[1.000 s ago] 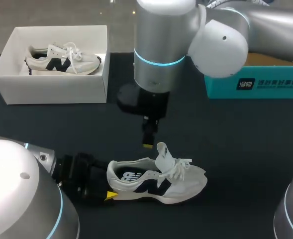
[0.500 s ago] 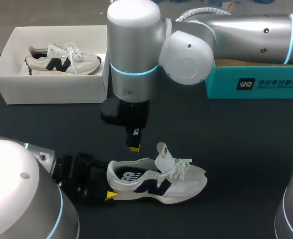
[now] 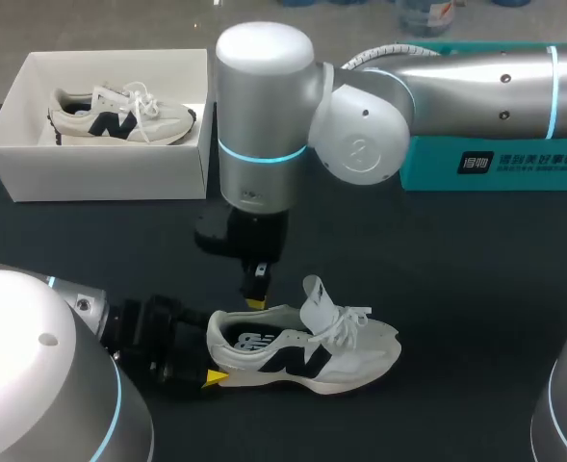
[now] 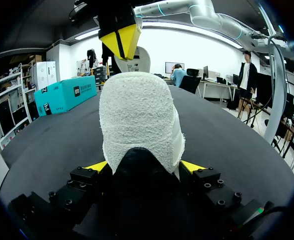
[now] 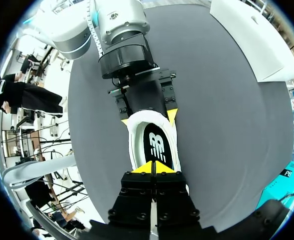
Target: Take the shoe out of the shoebox, open the shoe tongue, remove and reinsert the insole, then place the shoe into the shoebox
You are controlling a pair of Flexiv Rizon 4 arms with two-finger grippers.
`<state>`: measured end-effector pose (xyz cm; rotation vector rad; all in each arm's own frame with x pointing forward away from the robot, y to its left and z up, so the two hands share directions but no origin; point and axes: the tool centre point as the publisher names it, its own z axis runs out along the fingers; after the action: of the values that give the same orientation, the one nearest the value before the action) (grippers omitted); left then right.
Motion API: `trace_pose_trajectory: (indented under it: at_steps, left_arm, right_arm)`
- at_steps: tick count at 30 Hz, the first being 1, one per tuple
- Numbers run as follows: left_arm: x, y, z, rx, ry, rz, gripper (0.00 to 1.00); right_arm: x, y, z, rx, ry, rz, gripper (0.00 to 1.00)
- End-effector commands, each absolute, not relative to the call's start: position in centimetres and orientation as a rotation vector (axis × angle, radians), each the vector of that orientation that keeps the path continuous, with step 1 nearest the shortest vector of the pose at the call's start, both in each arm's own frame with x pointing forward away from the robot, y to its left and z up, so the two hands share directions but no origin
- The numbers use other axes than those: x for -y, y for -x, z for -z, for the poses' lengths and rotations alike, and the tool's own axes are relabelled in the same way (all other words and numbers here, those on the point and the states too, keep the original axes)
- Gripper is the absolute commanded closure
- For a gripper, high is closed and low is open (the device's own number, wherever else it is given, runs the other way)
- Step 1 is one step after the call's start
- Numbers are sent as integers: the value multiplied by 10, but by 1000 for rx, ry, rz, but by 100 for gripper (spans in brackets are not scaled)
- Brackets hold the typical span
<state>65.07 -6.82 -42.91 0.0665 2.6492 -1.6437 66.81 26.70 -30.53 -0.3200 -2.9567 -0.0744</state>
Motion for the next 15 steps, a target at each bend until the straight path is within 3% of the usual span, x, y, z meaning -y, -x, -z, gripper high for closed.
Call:
trace_pose_trajectory:
  at_steps: [1, 15]
  left_arm:
    - [66, -652, 436, -2652, -67, 1643, 100]
    - [66, -652, 436, -2652, -67, 1643, 100]
  right_arm:
    - [-266, -667, 305, 2958, 322, 76, 100]
    - [-264, -661, 319, 2965, 336, 113, 100]
